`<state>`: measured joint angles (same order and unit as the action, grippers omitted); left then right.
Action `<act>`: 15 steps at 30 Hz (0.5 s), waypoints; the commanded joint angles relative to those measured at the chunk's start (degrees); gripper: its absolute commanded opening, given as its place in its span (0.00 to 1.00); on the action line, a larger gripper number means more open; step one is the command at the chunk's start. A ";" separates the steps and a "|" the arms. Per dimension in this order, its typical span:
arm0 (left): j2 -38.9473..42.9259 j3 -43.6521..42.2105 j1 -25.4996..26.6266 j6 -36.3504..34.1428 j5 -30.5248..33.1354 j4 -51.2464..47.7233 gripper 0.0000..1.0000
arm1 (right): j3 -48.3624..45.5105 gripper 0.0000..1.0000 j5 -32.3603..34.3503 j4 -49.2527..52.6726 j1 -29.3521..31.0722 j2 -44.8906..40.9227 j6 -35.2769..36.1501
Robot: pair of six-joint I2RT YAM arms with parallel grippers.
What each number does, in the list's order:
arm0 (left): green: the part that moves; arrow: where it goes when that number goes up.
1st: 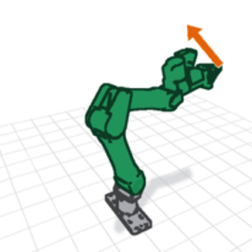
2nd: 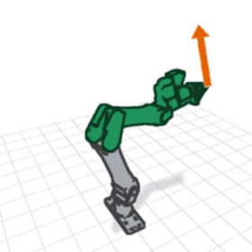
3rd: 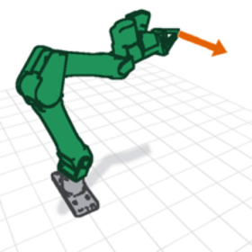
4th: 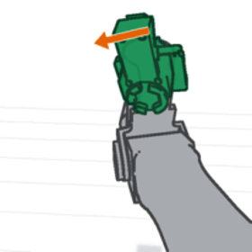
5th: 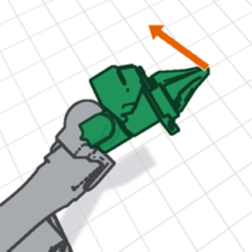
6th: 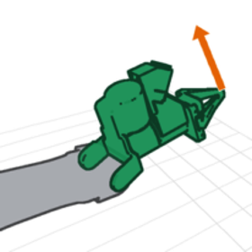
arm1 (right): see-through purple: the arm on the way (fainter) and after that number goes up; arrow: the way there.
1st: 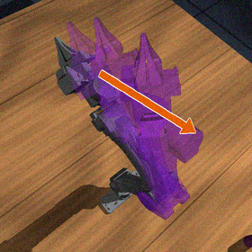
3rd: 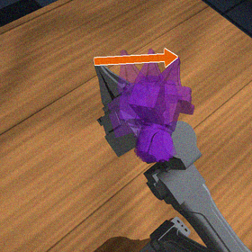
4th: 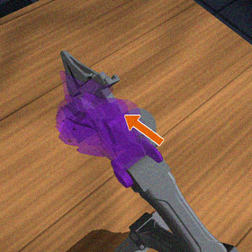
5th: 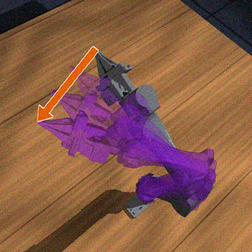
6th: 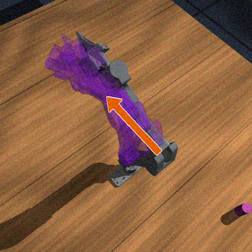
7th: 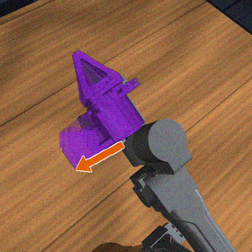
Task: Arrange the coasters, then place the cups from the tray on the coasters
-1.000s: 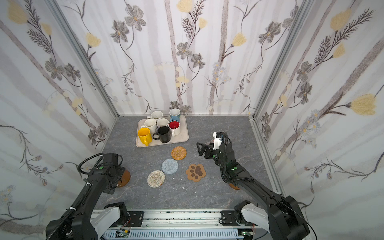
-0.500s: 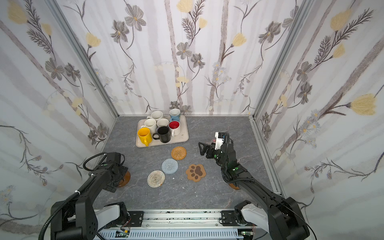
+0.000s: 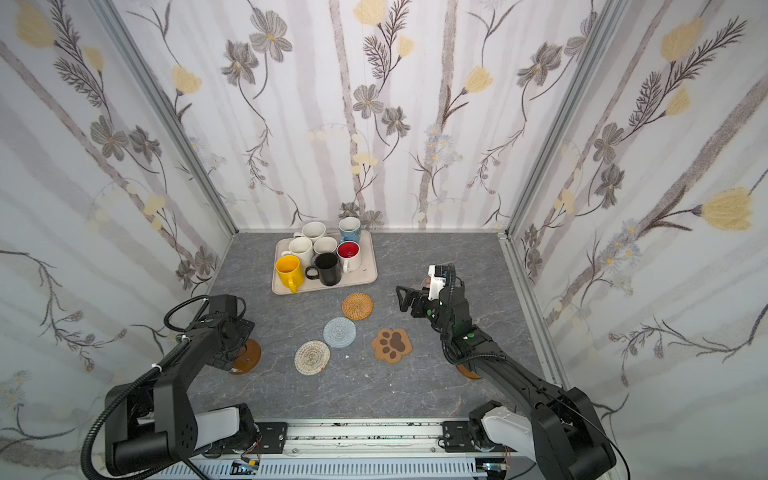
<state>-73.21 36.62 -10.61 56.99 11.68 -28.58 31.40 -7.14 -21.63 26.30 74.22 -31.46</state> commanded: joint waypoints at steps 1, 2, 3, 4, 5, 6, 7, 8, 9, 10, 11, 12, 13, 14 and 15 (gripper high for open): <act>-1.53 1.09 -0.07 -0.10 -0.18 1.75 1.00 | 0.59 1.00 -0.51 -2.80 0.04 0.49 -0.25; -1.75 1.46 -0.12 -0.27 -0.05 1.77 1.00 | 0.60 1.00 -0.46 -2.73 0.02 0.58 -0.26; -1.67 1.75 -0.12 -0.56 -0.02 1.69 1.00 | 0.70 1.00 -0.51 -2.66 0.06 0.72 -0.12; -1.32 1.91 -0.23 -1.06 -0.01 1.67 1.00 | 0.73 1.00 -0.51 -2.61 0.06 0.76 -0.17; -0.59 1.97 -0.34 -1.50 0.00 1.44 1.00 | 0.82 1.00 -0.56 -2.57 -0.02 0.80 -0.05; 0.69 1.88 -0.56 -1.83 0.16 0.97 1.00 | 0.93 1.00 -0.56 -2.40 -0.01 0.70 -0.02; 1.71 1.59 -0.80 -1.75 0.60 0.18 1.00 | 0.92 1.00 -0.60 -2.29 0.05 0.54 0.02; 3.51 1.28 -1.24 -1.80 1.24 -0.90 1.00 | 0.94 1.00 -0.55 -2.20 0.04 0.43 0.00; 4.80 1.11 -1.67 -1.90 1.94 -2.41 1.00 | 0.84 1.00 -0.52 -2.15 0.02 0.34 0.12; 5.48 1.09 -2.14 -1.99 2.58 -3.91 1.00 | 0.66 1.00 -0.51 -2.17 0.03 0.27 0.09; 6.05 1.17 -2.69 -2.17 3.05 -5.69 1.00 | 0.61 1.00 -0.50 -2.37 0.05 0.25 0.00; 6.46 1.08 -3.05 -2.41 3.24 -7.05 1.00 | 0.66 1.00 -0.63 -2.44 0.04 0.38 -0.01; 6.91 0.92 -3.32 -2.40 3.65 -8.70 1.00 | 0.73 1.00 -0.90 -2.41 0.02 0.54 -0.13; 7.26 0.84 -3.36 -2.21 3.77 -10.18 1.00 | 0.83 1.00 -1.27 -2.42 -0.01 0.66 -0.26; 7.53 0.61 -3.39 -1.81 3.86 -11.41 1.00 | 0.95 1.00 -1.66 -2.45 -0.02 0.76 -0.35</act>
<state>-66.52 37.63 -13.78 55.09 13.17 -33.52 31.73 -7.33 -21.61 26.30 74.56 -31.44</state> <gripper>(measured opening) 0.998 0.996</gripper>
